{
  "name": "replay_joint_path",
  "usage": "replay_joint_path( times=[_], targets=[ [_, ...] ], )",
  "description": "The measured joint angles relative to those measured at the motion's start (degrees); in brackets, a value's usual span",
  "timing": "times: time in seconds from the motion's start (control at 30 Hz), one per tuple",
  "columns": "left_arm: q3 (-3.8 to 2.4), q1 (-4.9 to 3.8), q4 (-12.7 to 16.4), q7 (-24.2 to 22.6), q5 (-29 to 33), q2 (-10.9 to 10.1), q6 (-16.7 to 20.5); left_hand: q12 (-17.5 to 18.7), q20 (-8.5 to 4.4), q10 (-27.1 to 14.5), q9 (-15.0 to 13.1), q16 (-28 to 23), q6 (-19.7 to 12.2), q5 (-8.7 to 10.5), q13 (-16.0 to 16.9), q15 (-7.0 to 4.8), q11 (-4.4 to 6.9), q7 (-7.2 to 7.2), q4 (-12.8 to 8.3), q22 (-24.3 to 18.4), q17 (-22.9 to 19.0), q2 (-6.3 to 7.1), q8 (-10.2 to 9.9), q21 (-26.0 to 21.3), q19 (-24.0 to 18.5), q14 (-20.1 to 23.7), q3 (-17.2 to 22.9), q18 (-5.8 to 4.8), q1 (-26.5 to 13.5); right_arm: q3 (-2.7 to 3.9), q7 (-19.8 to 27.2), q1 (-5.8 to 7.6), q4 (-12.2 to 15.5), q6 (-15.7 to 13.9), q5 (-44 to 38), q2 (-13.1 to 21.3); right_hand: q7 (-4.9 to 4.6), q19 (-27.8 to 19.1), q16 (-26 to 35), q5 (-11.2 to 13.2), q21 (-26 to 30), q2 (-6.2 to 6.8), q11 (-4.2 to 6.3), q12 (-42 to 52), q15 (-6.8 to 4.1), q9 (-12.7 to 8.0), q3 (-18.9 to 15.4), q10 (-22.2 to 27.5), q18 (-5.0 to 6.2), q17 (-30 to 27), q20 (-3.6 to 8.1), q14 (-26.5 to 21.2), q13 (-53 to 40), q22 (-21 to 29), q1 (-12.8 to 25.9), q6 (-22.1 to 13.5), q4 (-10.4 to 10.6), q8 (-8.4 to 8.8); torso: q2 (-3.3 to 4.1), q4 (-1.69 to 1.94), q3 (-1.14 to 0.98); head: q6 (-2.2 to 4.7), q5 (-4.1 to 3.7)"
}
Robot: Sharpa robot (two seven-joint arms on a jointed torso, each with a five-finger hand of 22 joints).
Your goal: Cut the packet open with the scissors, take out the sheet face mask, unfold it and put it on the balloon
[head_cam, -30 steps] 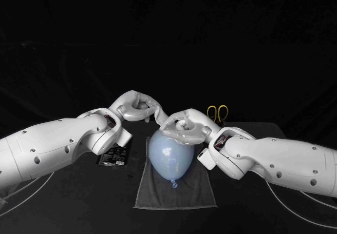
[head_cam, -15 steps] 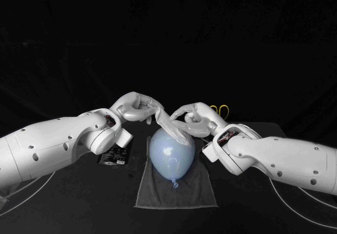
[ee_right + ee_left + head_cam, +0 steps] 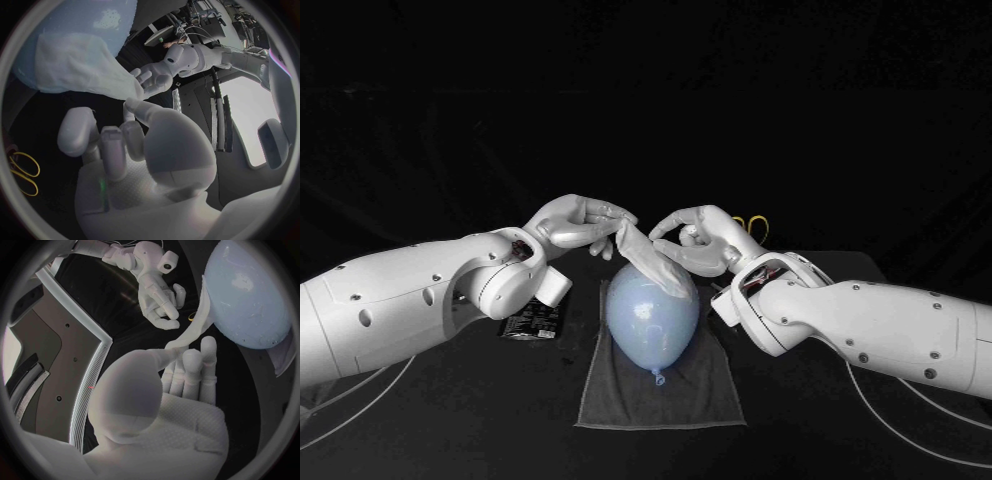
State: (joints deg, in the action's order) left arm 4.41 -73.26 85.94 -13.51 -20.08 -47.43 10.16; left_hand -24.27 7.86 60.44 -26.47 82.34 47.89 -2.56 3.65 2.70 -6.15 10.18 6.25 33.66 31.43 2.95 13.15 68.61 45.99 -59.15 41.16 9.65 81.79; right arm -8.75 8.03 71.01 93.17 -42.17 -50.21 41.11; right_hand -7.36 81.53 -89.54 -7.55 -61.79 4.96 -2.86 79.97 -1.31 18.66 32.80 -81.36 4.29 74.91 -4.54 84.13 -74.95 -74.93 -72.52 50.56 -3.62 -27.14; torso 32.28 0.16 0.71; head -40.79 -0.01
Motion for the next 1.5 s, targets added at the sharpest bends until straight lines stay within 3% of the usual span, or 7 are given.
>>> replay_joint_path(
  times=[0.17,0.47,0.6,0.83,0.93,1.1,1.5],
  targets=[
    [0.01,0.07,0.2,0.1,2.8,-0.6,-1.2,6.4,0.65,0.8,1.8,-0.7,-2.9,0.03,0.0,0.71,-0.86,0.88,-0.5,0.5,-1.2,-0.59,-2.7,0.8,-0.6,0.7,6.7,-0.14,-1.2,0.01,-0.5,0.00,-0.3,-0.8,-0.7,-0.5,0.01,0.0,0.0,0.0,0.0,0.00,0.00,0.0,0.00,-0.1,0.0,0.0,0.00,0.0,0.00,0.0,0.0,0.0,0.0,0.0,0.0,0.32,-0.01,0.01,0.00,0.07,-0.09],
    [0.02,0.22,0.6,0.4,6.3,-1.8,-3.6,13.0,1.71,0.8,5.9,-1.2,-8.8,0.08,0.2,1.62,-1.89,0.73,-7.9,3.8,-1.8,0.00,-6.8,6.8,-2.5,1.0,20.8,0.58,-6.1,0.02,-0.9,0.00,-0.4,-1.6,-1.6,-0.9,0.06,0.0,-0.2,0.0,0.0,0.00,0.00,0.0,0.00,-0.1,0.0,0.0,0.00,0.0,0.00,0.0,0.0,0.0,0.0,0.1,0.0,0.32,-0.01,0.02,0.02,0.21,-0.01],
    [0.02,0.31,0.7,0.6,7.3,-2.3,-4.5,14.3,1.87,0.7,8.7,-1.4,-14.3,-0.06,0.2,1.63,-1.97,-0.14,-11.5,4.9,-1.8,-0.43,-8.4,9.0,-3.3,1.0,23.1,0.56,-6.5,0.02,-1.0,0.00,-0.4,-1.8,-1.8,-0.9,0.06,0.0,-0.2,0.0,0.0,0.00,0.00,0.0,0.00,-0.1,0.0,0.0,-0.01,0.0,0.00,0.0,0.0,0.0,0.0,0.1,0.0,0.32,-0.01,0.03,0.02,0.23,0.16],
    [0.02,0.40,0.9,1.0,8.4,-2.8,-5.5,15.1,2.09,0.5,9.4,-1.4,-15.0,-0.06,0.2,2.15,-2.17,-0.45,-12.0,5.2,-1.3,-1.25,-8.4,9.8,-3.5,0.5,23.5,0.55,-7.9,0.02,-1.1,-0.01,-0.5,-1.9,-2.1,-1.0,0.07,0.0,-0.2,0.0,0.0,0.00,0.00,0.0,0.00,-0.1,0.0,0.0,0.00,0.0,0.00,0.0,0.0,0.0,0.0,0.1,0.0,0.32,-0.03,0.03,0.02,0.09,0.41],
    [0.02,0.43,1.0,1.4,8.5,-2.9,-5.7,15.6,2.70,1.2,9.6,-1.3,-15.2,-0.50,0.3,2.76,-3.24,-0.45,-9.1,5.1,-1.0,0.37,-8.4,9.8,-4.1,-0.1,20.6,0.55,-13.1,0.02,-1.2,-0.01,-0.5,-1.9,-2.1,-1.0,0.07,0.0,-0.1,0.0,0.0,0.00,0.00,0.0,0.00,-0.1,0.0,0.0,-0.01,0.0,0.00,0.0,0.0,0.0,0.0,0.1,0.0,0.32,-0.03,0.01,0.02,0.02,0.46],
    [0.03,0.49,1.0,2.3,8.0,-3.0,-5.6,14.7,3.32,3.1,8.1,-0.5,-13.0,-0.30,1.0,3.08,-3.09,-0.24,-5.2,1.0,-0.4,8.10,-7.4,4.0,-3.9,-0.5,5.9,0.56,-18.1,0.02,-1.2,-0.01,-0.3,-1.9,-2.2,-0.9,0.07,0.0,0.0,0.2,0.0,0.00,0.00,0.0,0.00,-0.1,0.0,0.0,-0.01,0.0,0.00,0.0,0.0,0.0,0.0,0.1,0.0,0.32,-0.02,-0.02,-0.02,-0.09,0.49],
    [0.04,0.62,1.0,5.3,-1.0,-2.9,-2.9,12.5,2.73,0.4,5.8,-2.3,-12.3,-0.29,1.8,2.39,-2.89,-0.21,-5.6,-3.9,-7.3,10.03,-3.1,-1.9,0.0,3.4,-11.3,0.53,-8.3,0.02,-1.9,-0.02,0.1,-1.0,-3.0,-0.7,-0.05,0.2,0.0,0.7,0.0,0.00,0.21,0.2,0.00,-0.1,0.0,-0.2,-0.01,0.0,-0.21,0.0,0.0,0.0,0.0,0.4,-0.4,0.32,-0.03,-0.03,-0.02,-0.23,0.47]
  ],
)
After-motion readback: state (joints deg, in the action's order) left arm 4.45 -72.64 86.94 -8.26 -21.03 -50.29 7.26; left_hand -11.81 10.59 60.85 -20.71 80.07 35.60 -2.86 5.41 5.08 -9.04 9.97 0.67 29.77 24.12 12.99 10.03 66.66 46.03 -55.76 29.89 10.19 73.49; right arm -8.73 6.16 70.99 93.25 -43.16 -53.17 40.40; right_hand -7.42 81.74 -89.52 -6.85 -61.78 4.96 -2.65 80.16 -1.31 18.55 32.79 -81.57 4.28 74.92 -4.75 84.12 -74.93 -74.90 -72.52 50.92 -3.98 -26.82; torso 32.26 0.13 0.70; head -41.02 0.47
